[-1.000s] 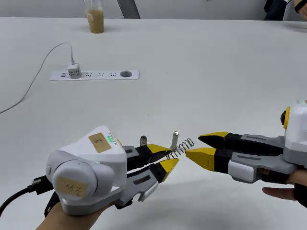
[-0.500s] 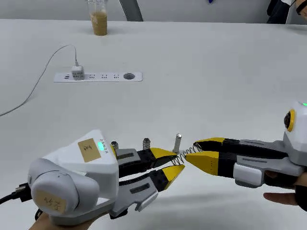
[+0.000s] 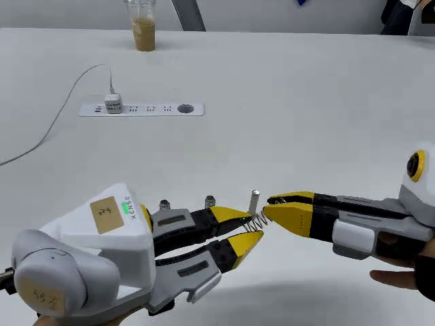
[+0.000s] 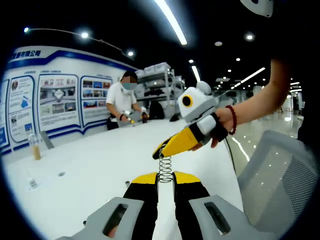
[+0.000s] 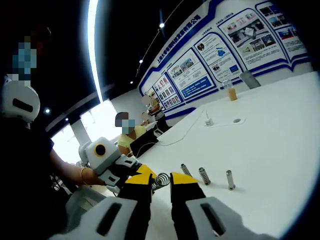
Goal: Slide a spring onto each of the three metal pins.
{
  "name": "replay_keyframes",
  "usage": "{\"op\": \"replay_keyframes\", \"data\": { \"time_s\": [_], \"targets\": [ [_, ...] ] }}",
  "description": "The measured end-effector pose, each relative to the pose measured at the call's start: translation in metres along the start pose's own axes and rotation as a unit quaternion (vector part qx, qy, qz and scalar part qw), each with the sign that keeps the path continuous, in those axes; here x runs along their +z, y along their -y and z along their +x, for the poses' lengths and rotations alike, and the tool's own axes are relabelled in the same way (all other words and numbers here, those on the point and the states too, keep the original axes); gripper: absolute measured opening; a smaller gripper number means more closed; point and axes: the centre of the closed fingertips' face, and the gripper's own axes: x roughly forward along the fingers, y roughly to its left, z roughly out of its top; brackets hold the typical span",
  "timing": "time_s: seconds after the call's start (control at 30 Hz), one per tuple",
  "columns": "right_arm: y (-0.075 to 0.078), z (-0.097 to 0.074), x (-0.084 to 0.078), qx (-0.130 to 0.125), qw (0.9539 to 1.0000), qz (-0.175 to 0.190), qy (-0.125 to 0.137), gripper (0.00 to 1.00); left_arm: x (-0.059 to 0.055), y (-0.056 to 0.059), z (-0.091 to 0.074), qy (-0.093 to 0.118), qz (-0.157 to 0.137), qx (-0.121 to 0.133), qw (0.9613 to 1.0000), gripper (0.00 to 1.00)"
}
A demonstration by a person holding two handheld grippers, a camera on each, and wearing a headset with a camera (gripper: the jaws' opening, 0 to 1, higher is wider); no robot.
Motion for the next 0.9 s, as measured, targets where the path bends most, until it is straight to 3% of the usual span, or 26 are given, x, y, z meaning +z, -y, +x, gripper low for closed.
{"op": "replay_keyframes", "data": {
  "time_s": [0.5, 0.9],
  "targets": [
    [-0.004, 0.003, -0.001, -0.001, 0.9996, -0.028, -0.006, 0.12, -0.005, -0.001, 0.000, -0.020, -0.009, 0.016, 0.9996, 0.12],
    [0.017, -0.002, 0.004, -0.051, 0.9974, -0.050, -0.007, 0.12, -0.018, -0.005, -0.005, -0.047, -0.027, 0.031, 0.9981, 0.18]
  ]
}}
